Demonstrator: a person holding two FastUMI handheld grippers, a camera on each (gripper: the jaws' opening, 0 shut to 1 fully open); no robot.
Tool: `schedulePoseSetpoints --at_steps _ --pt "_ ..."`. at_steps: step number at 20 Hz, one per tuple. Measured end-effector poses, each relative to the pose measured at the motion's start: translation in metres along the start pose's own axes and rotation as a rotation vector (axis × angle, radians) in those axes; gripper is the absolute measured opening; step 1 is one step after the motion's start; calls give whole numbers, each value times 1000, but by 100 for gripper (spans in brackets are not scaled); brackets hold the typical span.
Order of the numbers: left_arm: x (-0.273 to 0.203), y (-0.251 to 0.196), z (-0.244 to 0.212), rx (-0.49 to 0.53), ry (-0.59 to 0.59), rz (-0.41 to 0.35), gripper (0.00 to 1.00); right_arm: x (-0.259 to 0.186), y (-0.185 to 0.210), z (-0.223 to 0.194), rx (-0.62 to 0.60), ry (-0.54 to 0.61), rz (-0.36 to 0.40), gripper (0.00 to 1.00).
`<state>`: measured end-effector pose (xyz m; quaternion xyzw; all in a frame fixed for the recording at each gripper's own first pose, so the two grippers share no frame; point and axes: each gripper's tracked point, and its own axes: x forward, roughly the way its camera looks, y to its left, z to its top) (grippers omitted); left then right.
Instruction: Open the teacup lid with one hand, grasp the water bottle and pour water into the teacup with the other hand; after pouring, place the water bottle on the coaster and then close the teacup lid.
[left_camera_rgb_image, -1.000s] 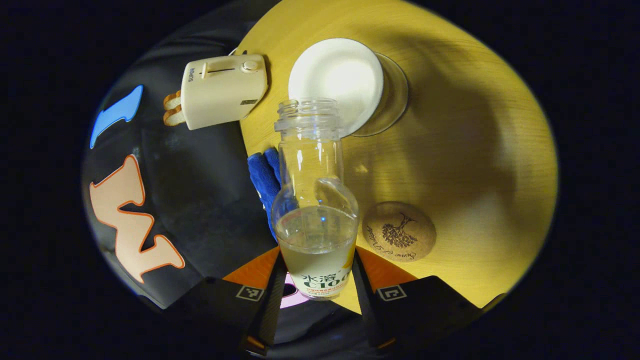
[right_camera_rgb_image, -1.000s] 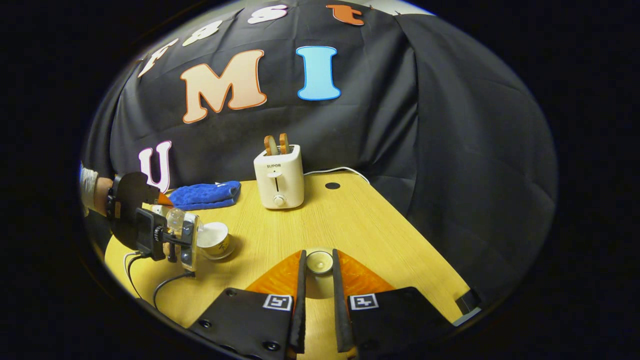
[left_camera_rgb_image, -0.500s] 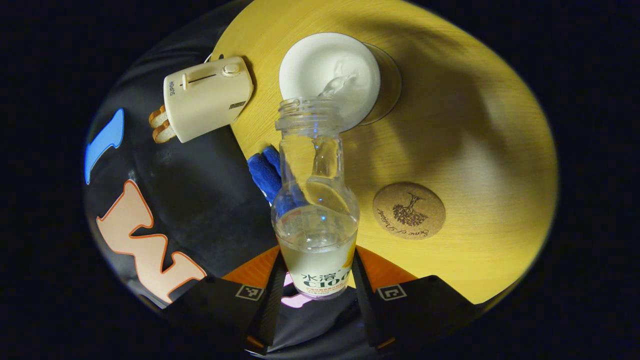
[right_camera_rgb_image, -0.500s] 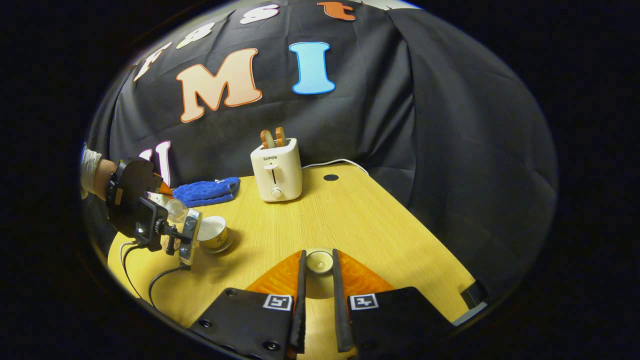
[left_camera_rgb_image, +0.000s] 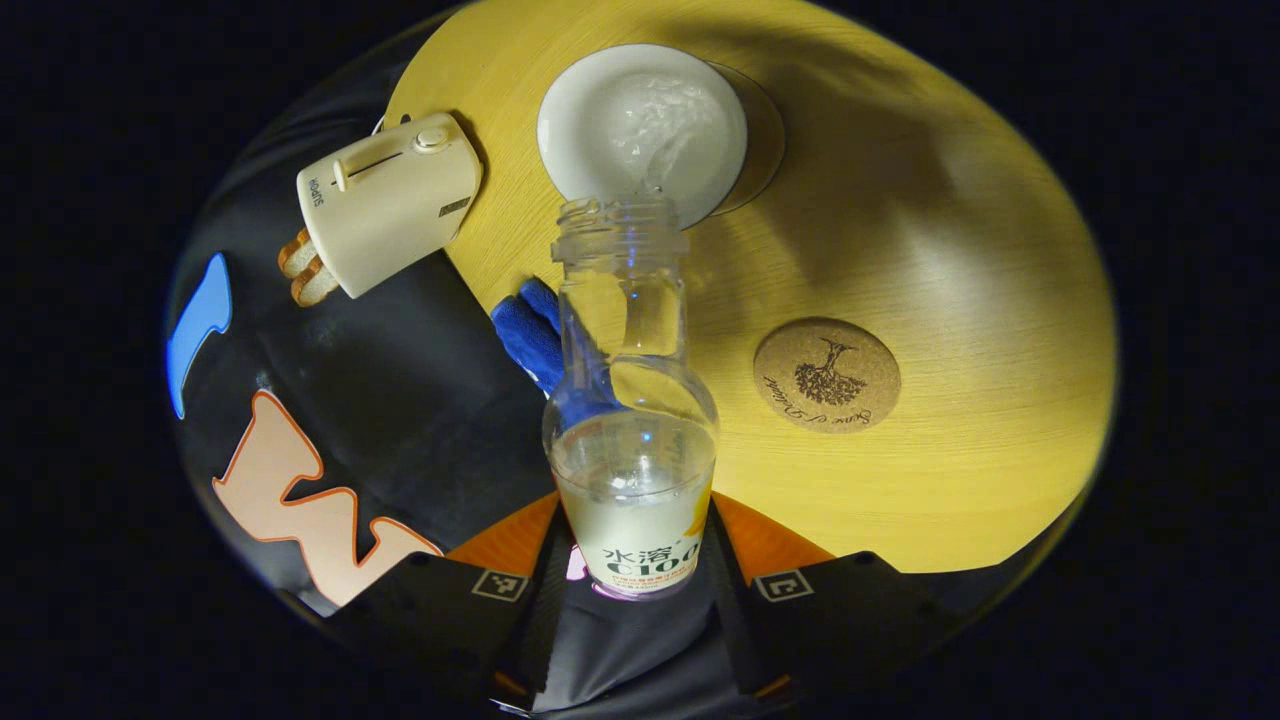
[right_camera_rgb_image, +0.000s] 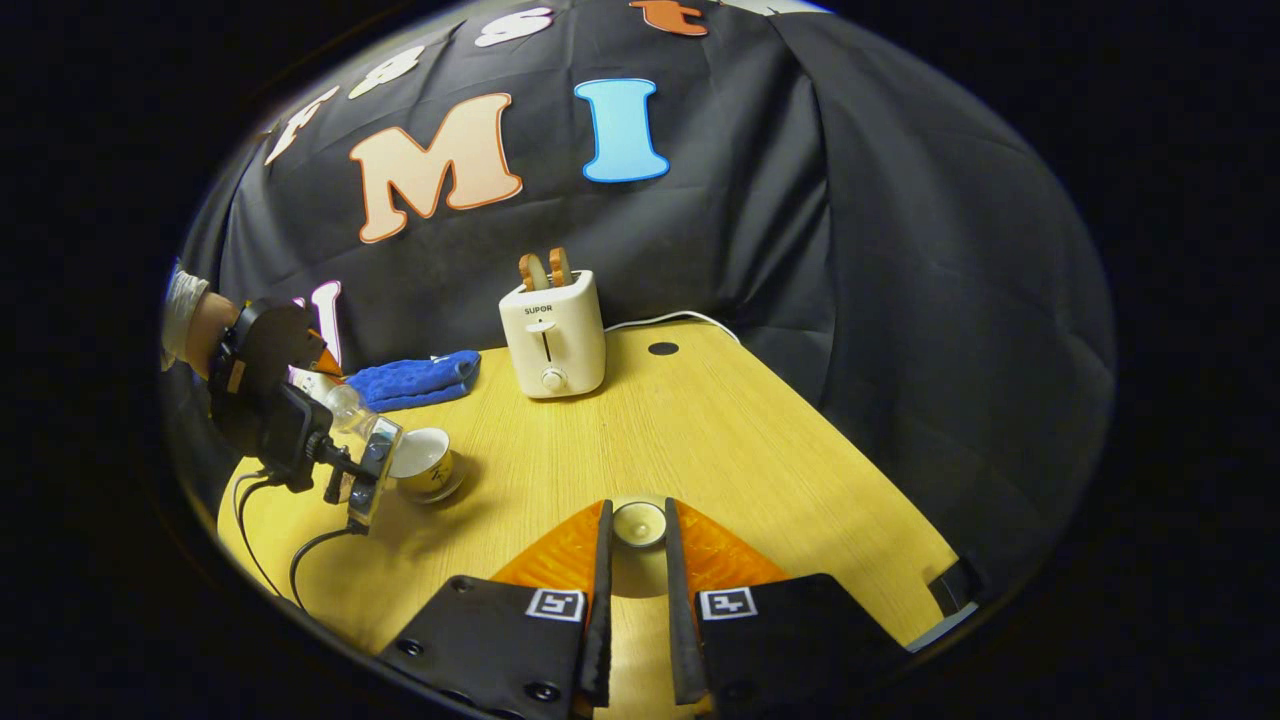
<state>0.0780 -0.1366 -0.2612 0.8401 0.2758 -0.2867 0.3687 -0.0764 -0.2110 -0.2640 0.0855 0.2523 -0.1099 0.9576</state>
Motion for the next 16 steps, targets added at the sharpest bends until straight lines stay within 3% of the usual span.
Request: schedulePoseSetpoints --at_steps 11,16 --pt "-17 17 -11 130 73 6 67 -6 9 4 -36 -10 29 28" --pt "-19 14 -3 41 26 -4 66 -11 11 7 -46 2 33 28"
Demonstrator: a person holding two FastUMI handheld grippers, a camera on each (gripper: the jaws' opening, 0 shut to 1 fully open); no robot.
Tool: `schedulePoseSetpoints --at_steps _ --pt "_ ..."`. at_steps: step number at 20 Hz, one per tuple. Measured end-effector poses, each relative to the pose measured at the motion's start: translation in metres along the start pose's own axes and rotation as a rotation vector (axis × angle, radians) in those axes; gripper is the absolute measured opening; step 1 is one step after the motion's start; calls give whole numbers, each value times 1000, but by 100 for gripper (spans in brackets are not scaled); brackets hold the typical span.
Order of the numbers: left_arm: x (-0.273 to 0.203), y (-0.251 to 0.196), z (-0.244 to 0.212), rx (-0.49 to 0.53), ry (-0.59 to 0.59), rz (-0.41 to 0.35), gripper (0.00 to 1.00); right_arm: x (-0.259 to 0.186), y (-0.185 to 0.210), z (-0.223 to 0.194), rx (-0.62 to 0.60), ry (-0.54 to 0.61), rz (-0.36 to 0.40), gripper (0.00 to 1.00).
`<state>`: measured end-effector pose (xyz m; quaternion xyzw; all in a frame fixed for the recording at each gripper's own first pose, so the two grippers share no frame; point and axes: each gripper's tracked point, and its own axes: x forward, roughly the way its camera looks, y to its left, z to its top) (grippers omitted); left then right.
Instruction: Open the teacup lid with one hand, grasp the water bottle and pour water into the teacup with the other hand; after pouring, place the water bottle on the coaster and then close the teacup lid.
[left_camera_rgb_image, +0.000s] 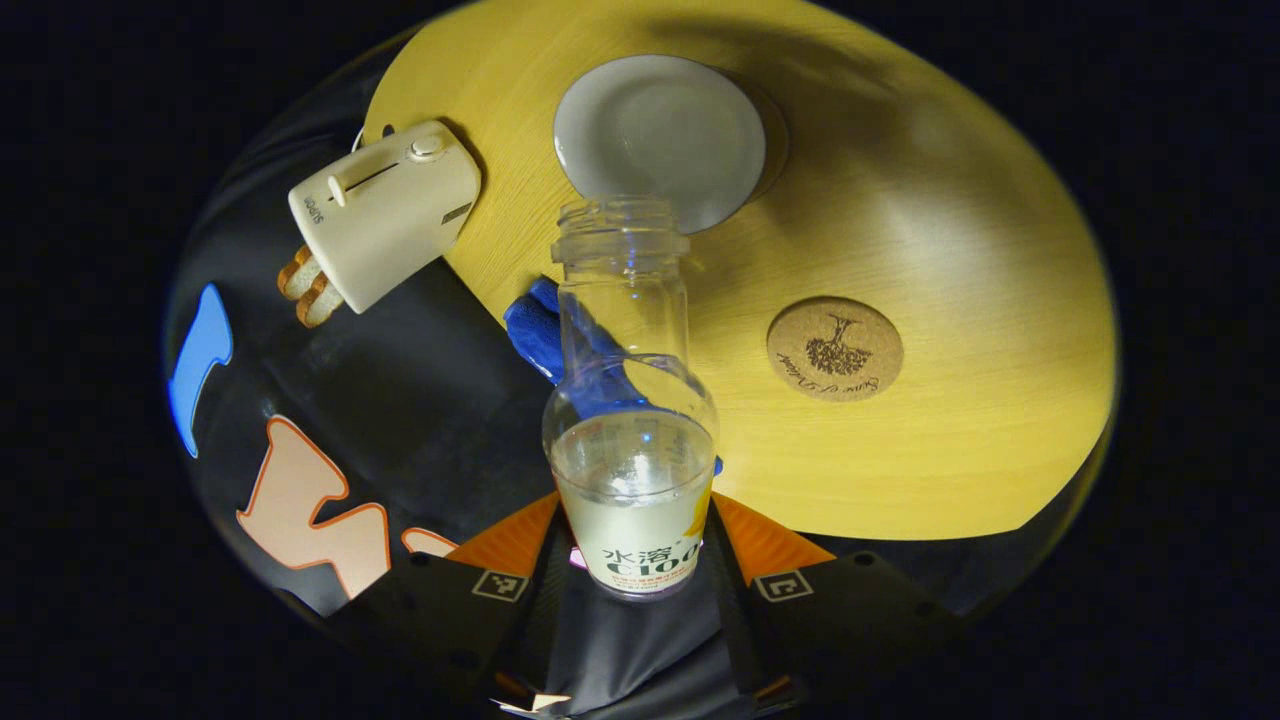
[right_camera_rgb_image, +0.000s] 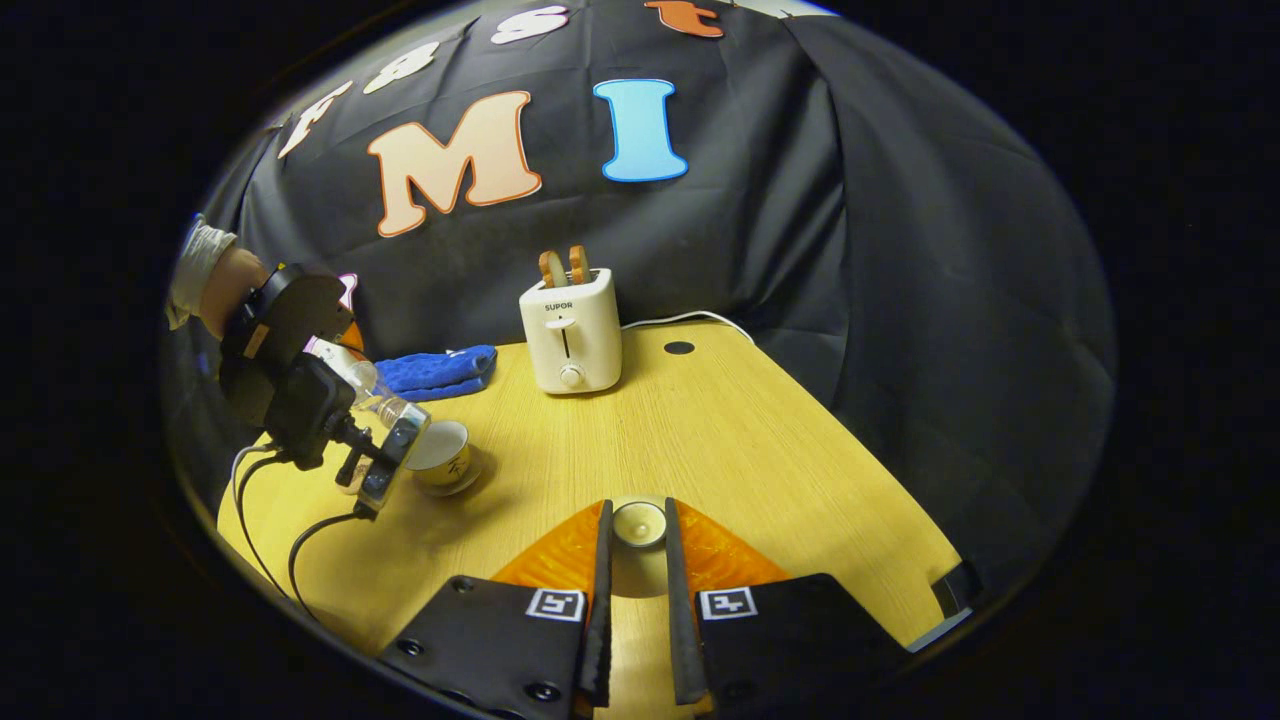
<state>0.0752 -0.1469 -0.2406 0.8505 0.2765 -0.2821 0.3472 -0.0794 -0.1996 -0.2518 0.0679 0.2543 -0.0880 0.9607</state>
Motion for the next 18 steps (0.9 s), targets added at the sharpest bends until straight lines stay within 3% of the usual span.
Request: schedulePoseSetpoints --at_steps 6,13,18 --pt "12 -27 17 -200 -122 -15 67 -5 12 8 -35 11 17 26" --pt "16 -67 40 -545 -283 -74 67 -4 45 27 -79 3 56 28" --pt "9 -60 45 -869 -417 19 66 -2 67 30 -113 24 76 28"
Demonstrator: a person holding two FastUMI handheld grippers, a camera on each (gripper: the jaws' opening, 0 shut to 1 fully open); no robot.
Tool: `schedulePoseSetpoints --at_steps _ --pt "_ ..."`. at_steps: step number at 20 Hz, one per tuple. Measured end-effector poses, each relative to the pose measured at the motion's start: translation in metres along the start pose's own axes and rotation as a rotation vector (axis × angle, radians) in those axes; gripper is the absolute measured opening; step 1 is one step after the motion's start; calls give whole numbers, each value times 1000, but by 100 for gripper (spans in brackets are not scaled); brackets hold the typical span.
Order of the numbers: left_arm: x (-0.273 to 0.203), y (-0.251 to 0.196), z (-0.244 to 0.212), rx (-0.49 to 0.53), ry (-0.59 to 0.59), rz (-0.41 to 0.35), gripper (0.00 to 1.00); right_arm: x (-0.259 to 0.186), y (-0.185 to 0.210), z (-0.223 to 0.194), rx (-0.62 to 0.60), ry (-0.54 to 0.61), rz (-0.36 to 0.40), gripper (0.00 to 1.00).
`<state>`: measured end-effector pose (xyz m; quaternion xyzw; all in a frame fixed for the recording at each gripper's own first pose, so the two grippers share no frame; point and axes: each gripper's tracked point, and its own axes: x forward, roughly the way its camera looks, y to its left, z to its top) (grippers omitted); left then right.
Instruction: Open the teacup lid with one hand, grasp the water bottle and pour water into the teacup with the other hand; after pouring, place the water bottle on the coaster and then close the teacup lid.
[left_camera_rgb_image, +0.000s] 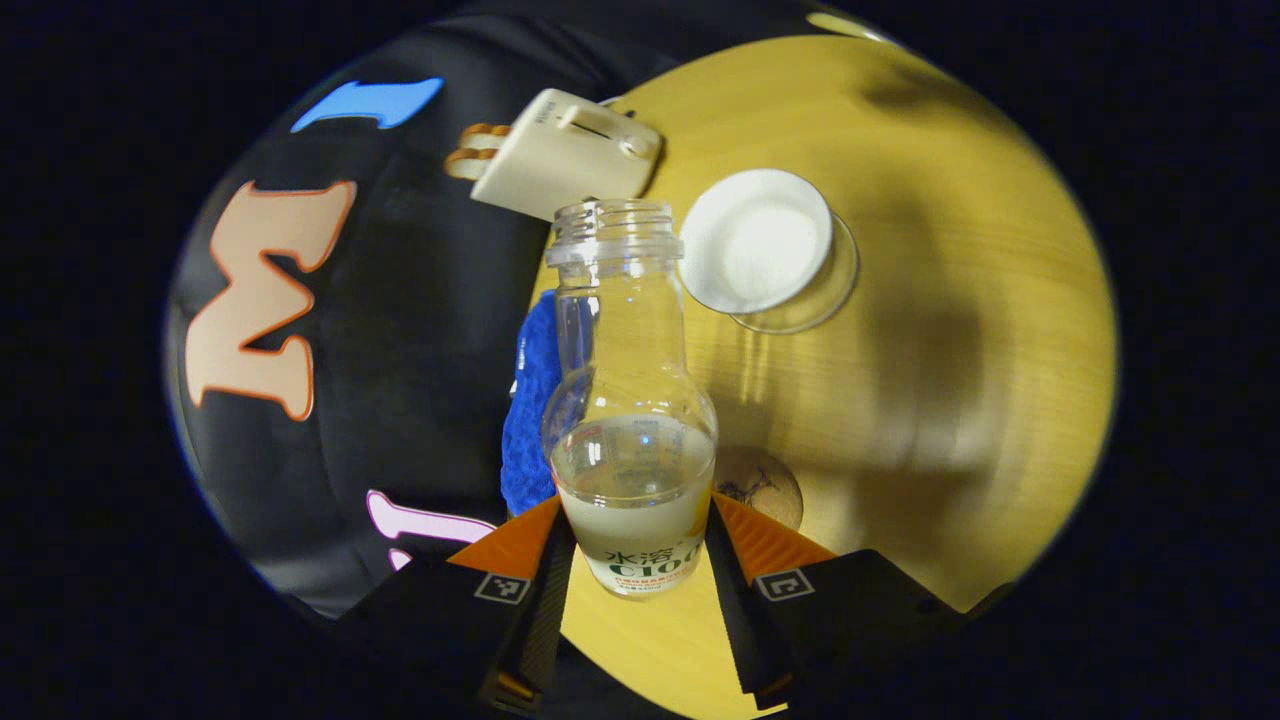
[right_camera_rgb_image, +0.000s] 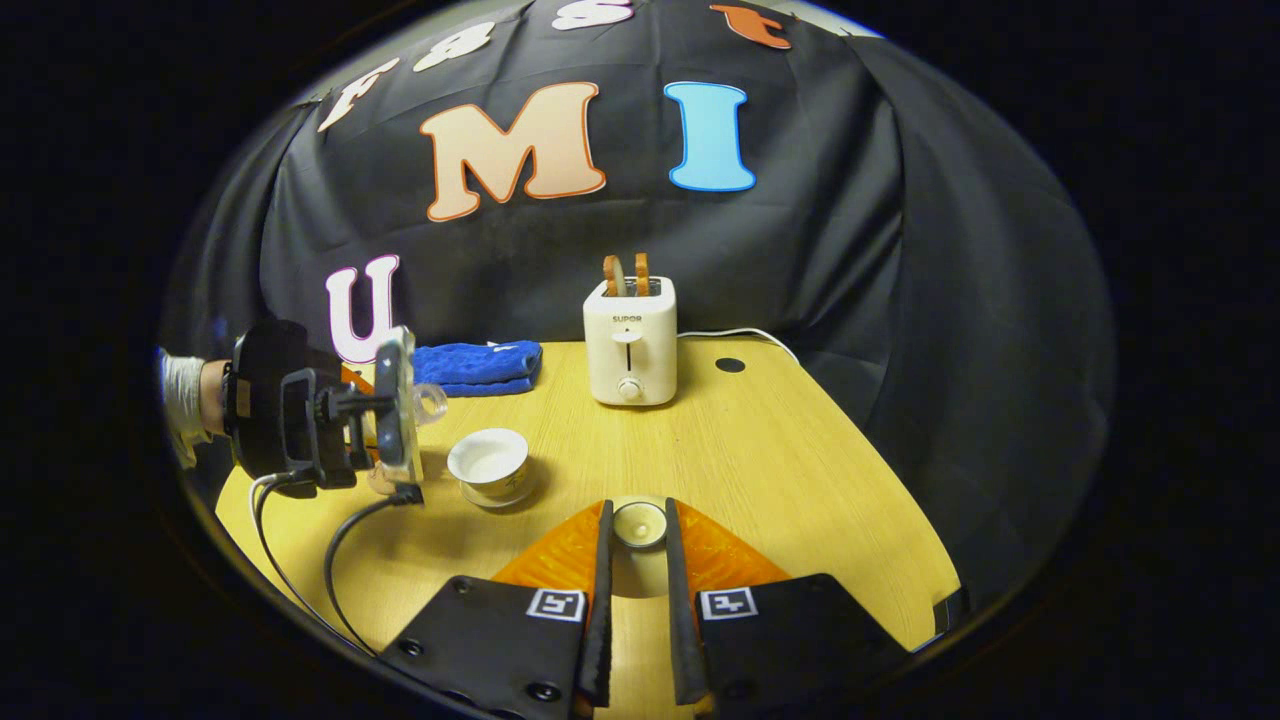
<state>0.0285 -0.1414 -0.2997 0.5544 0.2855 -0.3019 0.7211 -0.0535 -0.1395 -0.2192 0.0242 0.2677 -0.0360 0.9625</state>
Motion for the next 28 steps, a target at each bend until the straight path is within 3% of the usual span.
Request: schedulePoseSetpoints --at_steps 4,9,15,21,28 --pt "1 -7 2 -243 -73 17 66 0 17 12 -58 -1 11 25" --pt "-10 -3 13 -569 -258 46 66 -7 37 16 -91 16 23 28" --pt "-9 5 9 -858 -381 68 67 -17 52 10 -155 56 20 25" --pt "6 -3 -6 -1013 -374 20 67 -19 75 19 -198 52 36 27" --pt "8 -5 -8 -1026 -379 9 70 -16 92 20 -197 46 63 27"
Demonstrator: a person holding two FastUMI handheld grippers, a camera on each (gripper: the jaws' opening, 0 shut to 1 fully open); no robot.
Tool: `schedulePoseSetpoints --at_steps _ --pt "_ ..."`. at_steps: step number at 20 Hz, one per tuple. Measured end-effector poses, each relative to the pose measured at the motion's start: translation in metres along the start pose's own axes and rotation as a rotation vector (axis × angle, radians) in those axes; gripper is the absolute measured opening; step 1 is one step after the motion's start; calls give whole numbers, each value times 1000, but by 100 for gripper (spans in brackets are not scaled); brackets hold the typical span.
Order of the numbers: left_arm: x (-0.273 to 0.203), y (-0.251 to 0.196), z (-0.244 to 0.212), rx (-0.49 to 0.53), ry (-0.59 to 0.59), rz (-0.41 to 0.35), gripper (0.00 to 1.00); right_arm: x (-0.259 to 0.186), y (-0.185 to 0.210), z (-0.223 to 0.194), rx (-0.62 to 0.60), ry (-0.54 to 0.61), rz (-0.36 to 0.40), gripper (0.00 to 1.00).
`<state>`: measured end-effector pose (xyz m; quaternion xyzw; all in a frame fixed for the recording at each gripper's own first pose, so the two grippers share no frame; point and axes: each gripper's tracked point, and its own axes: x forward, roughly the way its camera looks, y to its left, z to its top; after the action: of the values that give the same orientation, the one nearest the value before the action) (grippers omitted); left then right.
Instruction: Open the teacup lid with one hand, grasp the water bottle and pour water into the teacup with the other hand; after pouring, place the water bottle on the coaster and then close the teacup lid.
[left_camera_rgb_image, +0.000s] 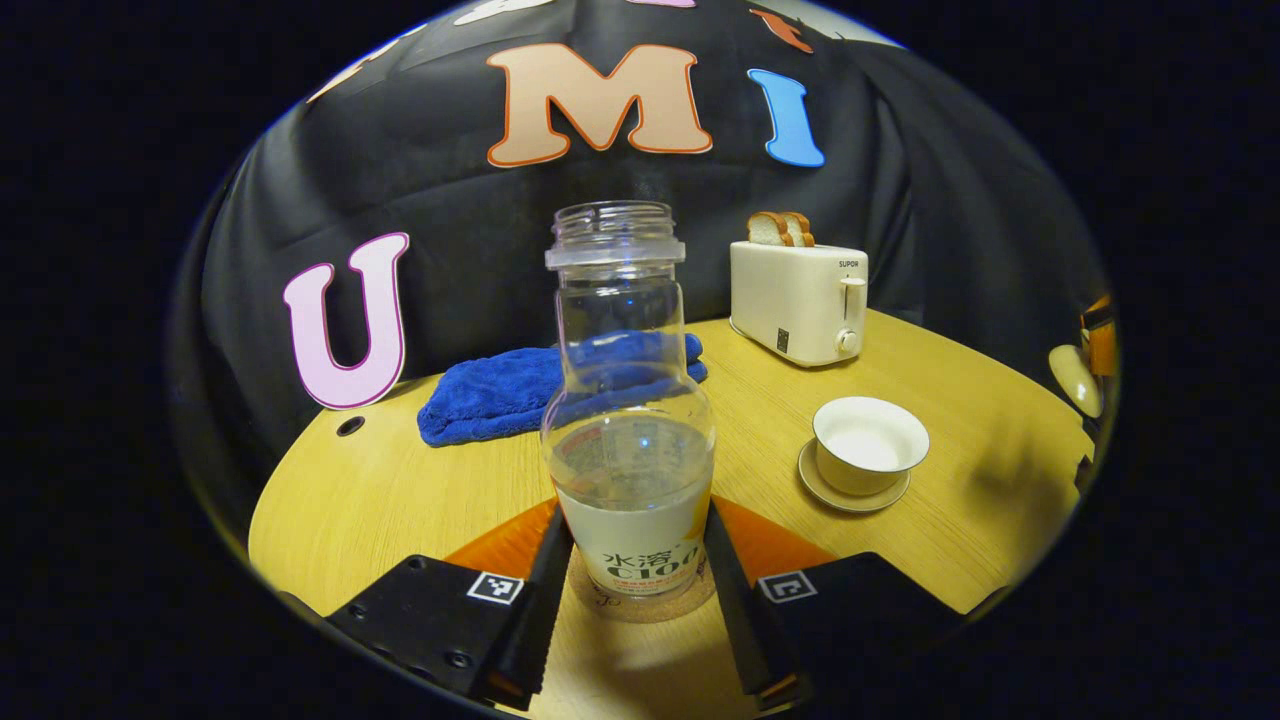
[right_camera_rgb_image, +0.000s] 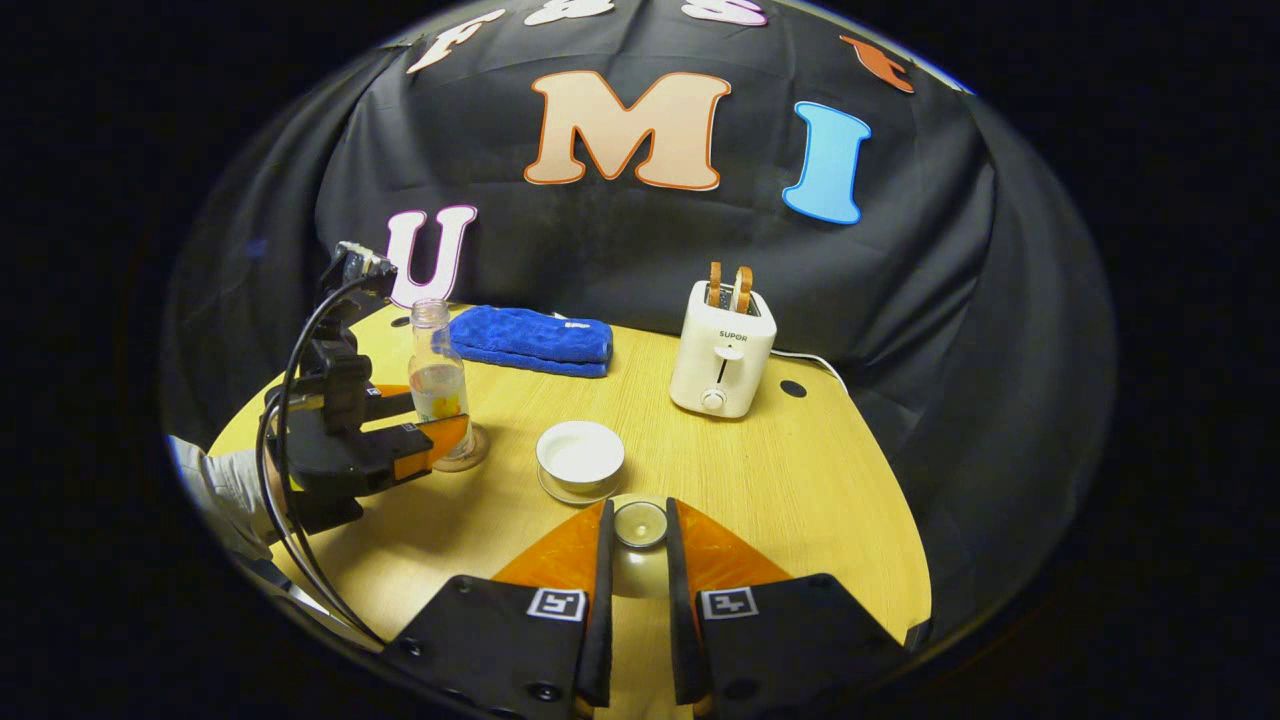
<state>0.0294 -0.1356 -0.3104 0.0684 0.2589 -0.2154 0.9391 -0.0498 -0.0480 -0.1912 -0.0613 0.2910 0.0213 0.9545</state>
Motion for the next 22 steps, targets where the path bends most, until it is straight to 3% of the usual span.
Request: schedulePoseSetpoints --at_steps 15,18,22 --pt "-6 -2 -3 -18 21 -5 83 7 8 11 12 -28 31 30" --pt "-11 0 -3 -26 15 2 99 15 8 14 18 -31 40 28" --pt "-31 7 -1 -25 9 31 97 39 17 25 51 -50 69 30"
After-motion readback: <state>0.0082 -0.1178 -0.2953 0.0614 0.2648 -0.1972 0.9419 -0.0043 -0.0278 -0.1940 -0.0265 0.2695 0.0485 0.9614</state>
